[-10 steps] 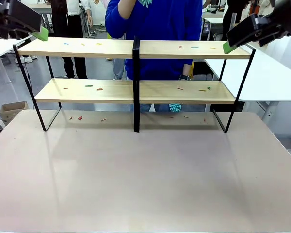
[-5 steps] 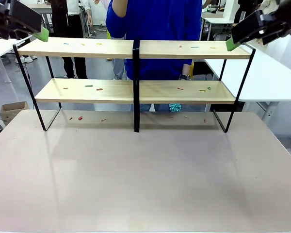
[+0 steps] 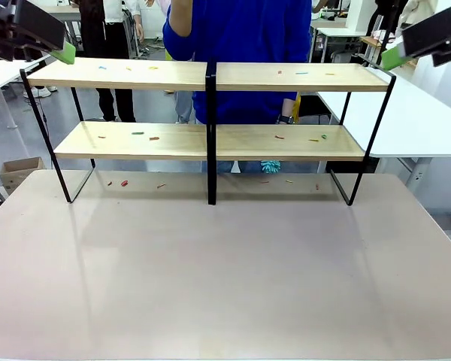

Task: Clean the shelves.
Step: Pick up the Duster when the human hands it over.

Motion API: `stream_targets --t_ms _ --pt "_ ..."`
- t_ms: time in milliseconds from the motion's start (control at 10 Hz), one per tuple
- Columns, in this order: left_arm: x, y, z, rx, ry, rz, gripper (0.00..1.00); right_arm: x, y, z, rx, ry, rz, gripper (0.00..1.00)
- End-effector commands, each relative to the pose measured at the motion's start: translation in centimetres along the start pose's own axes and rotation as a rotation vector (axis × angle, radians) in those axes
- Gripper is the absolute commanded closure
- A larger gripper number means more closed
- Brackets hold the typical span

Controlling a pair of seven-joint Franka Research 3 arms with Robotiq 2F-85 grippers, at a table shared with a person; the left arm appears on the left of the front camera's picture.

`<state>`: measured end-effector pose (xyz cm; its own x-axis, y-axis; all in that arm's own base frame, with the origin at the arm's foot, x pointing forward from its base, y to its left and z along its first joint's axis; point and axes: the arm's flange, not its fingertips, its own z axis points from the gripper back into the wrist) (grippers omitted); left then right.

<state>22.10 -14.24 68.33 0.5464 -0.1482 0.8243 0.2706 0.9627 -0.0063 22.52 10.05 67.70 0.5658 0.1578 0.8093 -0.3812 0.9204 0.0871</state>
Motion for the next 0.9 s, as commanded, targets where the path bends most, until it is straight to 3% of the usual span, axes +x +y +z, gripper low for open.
stream_targets --t_ms 0,300,700,800 --pt "0.0 0.1 0.1 -0.002 -0.001 0.006 0.0 -0.8 -0.1 -0.3 0.042 0.005 0.013 0.0" --pt "0.0 0.1 0.1 -0.002 -0.001 0.006 0.0 -1.1 -0.3 -0.8 0.062 0.011 0.004 0.0" --pt "0.0 0.1 0.1 -0.002 -0.001 0.006 0.0 0.0 1.3 -3.5 -0.024 0.009 -0.089 0.0" --pt "0.0 0.1 0.1 -0.002 -0.001 0.006 0.0 0.2 1.7 -3.6 -0.044 -0.03 -0.113 0.0"
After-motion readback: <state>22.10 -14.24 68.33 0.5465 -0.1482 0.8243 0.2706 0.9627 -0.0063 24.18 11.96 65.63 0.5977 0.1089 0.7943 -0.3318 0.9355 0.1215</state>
